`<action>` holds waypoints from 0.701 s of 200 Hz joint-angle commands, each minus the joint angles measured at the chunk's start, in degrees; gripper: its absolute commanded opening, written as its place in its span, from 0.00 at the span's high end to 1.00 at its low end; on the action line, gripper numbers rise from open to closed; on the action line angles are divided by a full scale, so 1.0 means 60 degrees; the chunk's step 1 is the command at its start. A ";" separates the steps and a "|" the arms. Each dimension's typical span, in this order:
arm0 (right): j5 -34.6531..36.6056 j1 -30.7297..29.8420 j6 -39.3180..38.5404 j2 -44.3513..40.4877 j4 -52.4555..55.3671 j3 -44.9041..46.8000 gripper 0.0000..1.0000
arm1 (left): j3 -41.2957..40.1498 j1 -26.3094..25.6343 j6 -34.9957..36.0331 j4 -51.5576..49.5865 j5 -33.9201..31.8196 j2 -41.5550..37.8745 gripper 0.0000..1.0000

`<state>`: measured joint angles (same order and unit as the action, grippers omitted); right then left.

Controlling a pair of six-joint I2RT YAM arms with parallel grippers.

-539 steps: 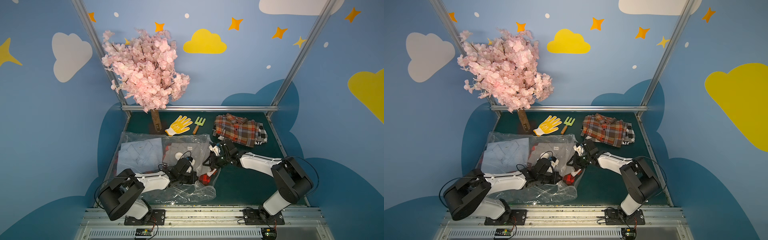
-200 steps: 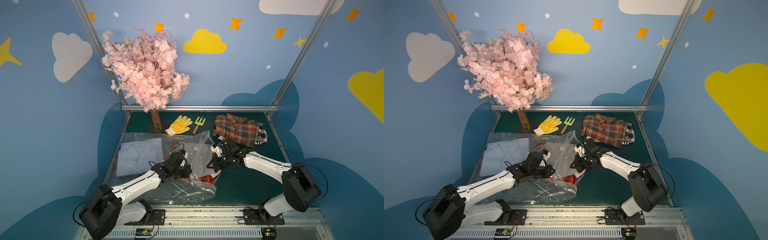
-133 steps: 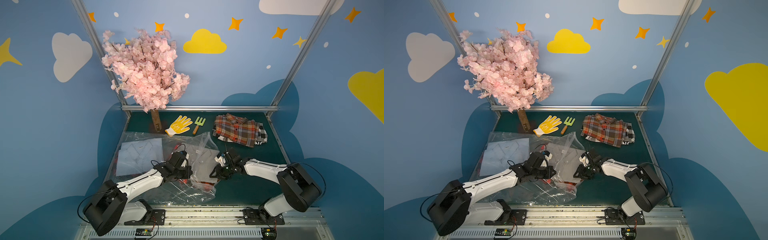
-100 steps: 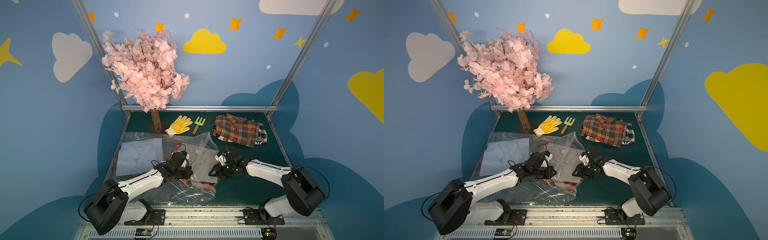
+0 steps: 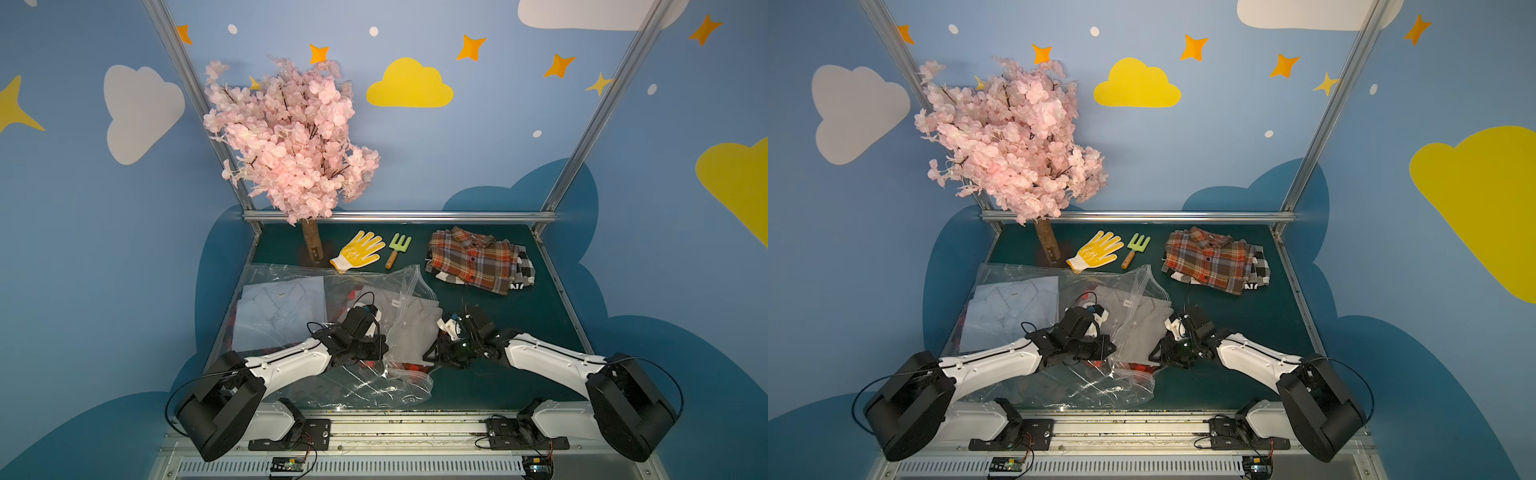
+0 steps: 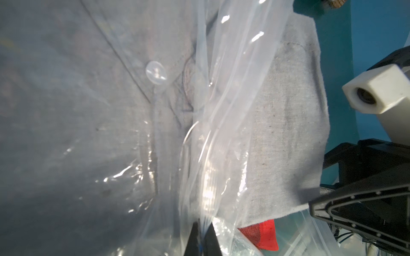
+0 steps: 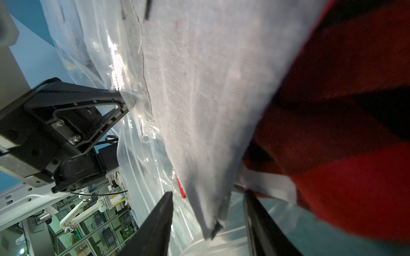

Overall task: Take the shirt out of the vacuum bag
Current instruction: Take out the shirt from the vacuum bag.

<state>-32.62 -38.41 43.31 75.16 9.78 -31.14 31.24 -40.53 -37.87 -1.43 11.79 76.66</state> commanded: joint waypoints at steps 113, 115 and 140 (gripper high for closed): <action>-0.0060 -0.0541 0.0956 -0.0517 -0.0745 0.0092 0.49 | -0.0351 -0.0638 -0.0294 0.0619 -0.0046 0.0995 0.97; -0.0050 -0.0541 0.0952 -0.0544 -0.0713 0.0077 0.49 | -0.0357 -0.0641 -0.0295 0.0630 -0.0050 0.1004 0.97; 0.0023 -0.0599 0.0981 -0.0940 -0.0302 -0.0014 0.49 | -0.0358 -0.0661 -0.0310 0.0707 -0.0046 0.1137 0.97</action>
<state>-32.58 -41.43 48.66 72.14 4.99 -30.59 30.52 -43.81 -39.42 4.78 10.74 81.76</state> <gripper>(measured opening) 0.511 0.051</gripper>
